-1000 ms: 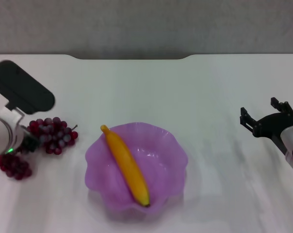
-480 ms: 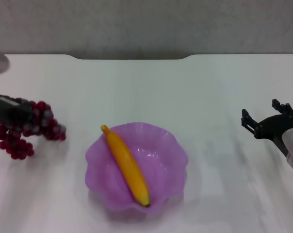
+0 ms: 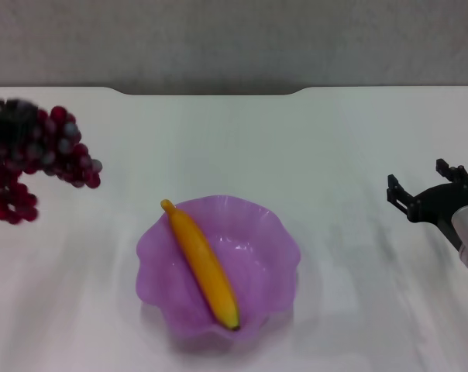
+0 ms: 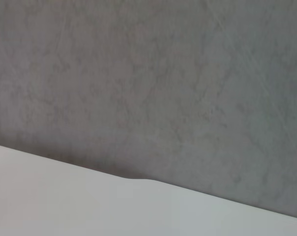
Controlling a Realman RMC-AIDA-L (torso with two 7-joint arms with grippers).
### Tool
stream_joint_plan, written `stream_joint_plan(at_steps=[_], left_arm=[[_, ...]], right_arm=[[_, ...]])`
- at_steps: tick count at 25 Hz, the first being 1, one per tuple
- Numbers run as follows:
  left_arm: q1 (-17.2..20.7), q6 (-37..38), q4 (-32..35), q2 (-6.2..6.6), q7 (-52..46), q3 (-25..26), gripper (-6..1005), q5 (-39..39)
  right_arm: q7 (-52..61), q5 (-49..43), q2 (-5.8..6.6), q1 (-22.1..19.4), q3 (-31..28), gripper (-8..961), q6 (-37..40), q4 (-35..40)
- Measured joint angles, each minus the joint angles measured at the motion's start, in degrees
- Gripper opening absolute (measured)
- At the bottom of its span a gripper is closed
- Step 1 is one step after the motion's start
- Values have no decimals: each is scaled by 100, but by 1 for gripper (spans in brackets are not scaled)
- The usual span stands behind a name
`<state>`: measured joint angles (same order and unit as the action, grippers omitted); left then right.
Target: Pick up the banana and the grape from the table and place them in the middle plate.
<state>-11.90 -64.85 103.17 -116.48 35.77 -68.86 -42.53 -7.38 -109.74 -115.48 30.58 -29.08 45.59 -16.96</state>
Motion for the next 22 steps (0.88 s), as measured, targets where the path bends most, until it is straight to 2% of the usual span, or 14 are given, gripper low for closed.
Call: stream_joint_plan(at_steps=[4,7,13,17,22], left_arm=[[76,-843,714,2,285,443,148,-943],[105,-1262,1125,-2,346,501,147,-1296],[116,-1685,1239,-28,568,375,145,-1905],[166,-1547,1234,-45,606,-109,145,-1891],[313,-902,1160,-48,618,-1088,145,-1414]], right_arm=[[0,-3,-1,0,0,888,2,0],[0,-4,-1,5,1,888,2,0],[0,-5,-5,33,8,889,-5,0],[0,-1,-10,21,5,889,-1,0],[0,1,-10,16,7,889,2,0]])
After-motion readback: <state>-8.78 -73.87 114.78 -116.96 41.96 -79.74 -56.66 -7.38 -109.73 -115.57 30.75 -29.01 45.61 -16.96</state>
